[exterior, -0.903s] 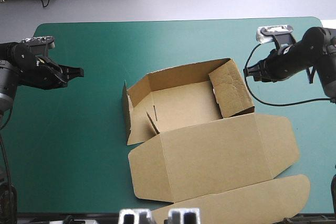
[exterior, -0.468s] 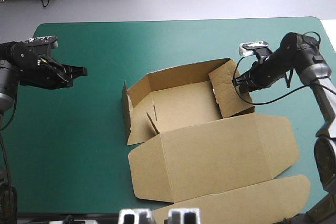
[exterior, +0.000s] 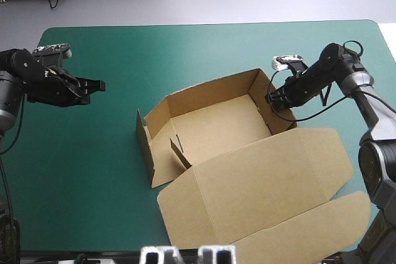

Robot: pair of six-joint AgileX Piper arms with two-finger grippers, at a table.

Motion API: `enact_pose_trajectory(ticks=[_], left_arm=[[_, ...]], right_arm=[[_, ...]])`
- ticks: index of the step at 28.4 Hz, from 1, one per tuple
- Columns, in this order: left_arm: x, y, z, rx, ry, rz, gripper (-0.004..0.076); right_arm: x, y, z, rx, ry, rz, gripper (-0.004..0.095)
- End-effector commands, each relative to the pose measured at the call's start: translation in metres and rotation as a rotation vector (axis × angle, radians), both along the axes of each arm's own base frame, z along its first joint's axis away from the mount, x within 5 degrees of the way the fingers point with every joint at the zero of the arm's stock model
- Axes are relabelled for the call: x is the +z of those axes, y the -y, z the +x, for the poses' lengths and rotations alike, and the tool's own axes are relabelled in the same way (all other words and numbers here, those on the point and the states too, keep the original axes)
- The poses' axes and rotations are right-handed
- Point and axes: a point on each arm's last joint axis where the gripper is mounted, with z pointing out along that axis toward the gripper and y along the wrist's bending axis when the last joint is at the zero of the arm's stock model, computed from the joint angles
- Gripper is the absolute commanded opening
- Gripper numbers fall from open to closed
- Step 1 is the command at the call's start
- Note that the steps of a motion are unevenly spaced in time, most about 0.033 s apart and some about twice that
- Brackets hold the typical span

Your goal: Fold the box

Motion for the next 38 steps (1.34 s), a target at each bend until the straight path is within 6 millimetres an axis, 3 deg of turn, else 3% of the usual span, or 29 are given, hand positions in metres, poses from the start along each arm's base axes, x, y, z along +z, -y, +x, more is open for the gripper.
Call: enact_pose_trajectory(ticks=[1,6,15,18,24,28,34,38], left_arm=[[0.015,0.007,-0.007,-0.075,0.059,-0.041,-0.001],[0.012,0.002,0.002,-0.049,0.085,-0.051,-0.0009],[0.017,-0.061,0.008,0.059,0.198,-0.316,-0.0009],[0.017,-0.068,0.009,0.05,0.217,-0.38,-0.0009],[0.033,-0.051,0.015,-0.068,0.344,-0.562,-0.001],[0.038,-0.033,0.015,-0.163,0.368,-0.629,-0.001],[0.042,-0.014,0.016,-0.22,0.364,-0.666,-0.001],[0.046,-0.011,0.013,-0.232,0.378,-0.669,-0.001]], right_arm=[[0.023,-0.005,-0.004,-0.022,0.035,0.061,0.0002],[0.043,-0.009,-0.005,-0.081,0.042,0.136,0.0001],[0.134,-0.003,-0.018,-0.167,0.249,0.263,0.0],[0.161,-0.003,-0.026,-0.175,0.311,0.287,0.0],[0.204,-0.008,-0.041,-0.154,0.392,0.379,0.0],[0.221,-0.016,-0.047,-0.118,0.429,0.446,0.0],[0.22,-0.03,-0.047,-0.096,0.48,0.373,0.0],[0.22,-0.052,-0.045,-0.088,0.578,0.299,0.0]])
